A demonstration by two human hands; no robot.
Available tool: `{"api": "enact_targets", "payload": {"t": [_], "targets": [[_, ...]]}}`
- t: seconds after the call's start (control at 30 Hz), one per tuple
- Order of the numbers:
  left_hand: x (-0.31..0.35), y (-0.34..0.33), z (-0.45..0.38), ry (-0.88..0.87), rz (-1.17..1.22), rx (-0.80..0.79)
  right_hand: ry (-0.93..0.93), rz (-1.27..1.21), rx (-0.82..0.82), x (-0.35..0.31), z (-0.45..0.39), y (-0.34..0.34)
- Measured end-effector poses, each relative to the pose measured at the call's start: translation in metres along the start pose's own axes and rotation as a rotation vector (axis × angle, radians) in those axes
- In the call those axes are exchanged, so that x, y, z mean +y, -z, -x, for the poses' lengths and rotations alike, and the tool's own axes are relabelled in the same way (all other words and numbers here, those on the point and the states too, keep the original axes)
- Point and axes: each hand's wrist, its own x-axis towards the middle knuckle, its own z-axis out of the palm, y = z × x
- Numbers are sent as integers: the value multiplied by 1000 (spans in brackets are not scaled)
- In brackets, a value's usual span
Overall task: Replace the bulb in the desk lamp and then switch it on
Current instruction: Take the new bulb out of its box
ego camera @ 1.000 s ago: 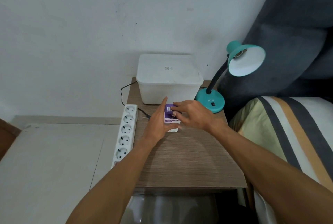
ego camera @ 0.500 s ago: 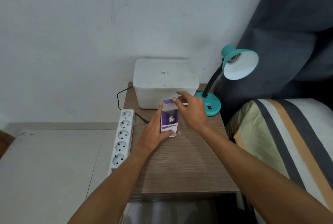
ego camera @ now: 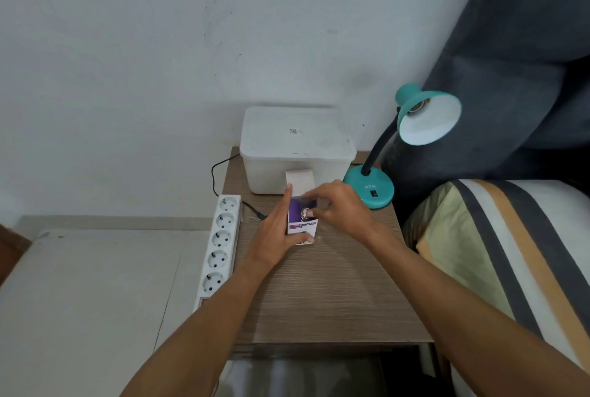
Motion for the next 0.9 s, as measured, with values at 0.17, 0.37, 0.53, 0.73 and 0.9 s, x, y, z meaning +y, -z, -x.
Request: {"api": "enact_targets", "payload": {"t": [0.17,0.37,0.53,0.73,0.9], "targets": [[0,0,0,4,15,-11,40,24,-168,-3,-7,9],[-1,-1,-2,16,25,-10,135,218,-222,-11,-10,9],[0,-2,-2,20,27,-17,138,229,-258,-13,-10,10],[1,-1,-2,18,21,-3,92,231,-255,-14,-15,2],[2,-1,-1,13,18,2,53,92,-70,-5,-2,-14]]}}
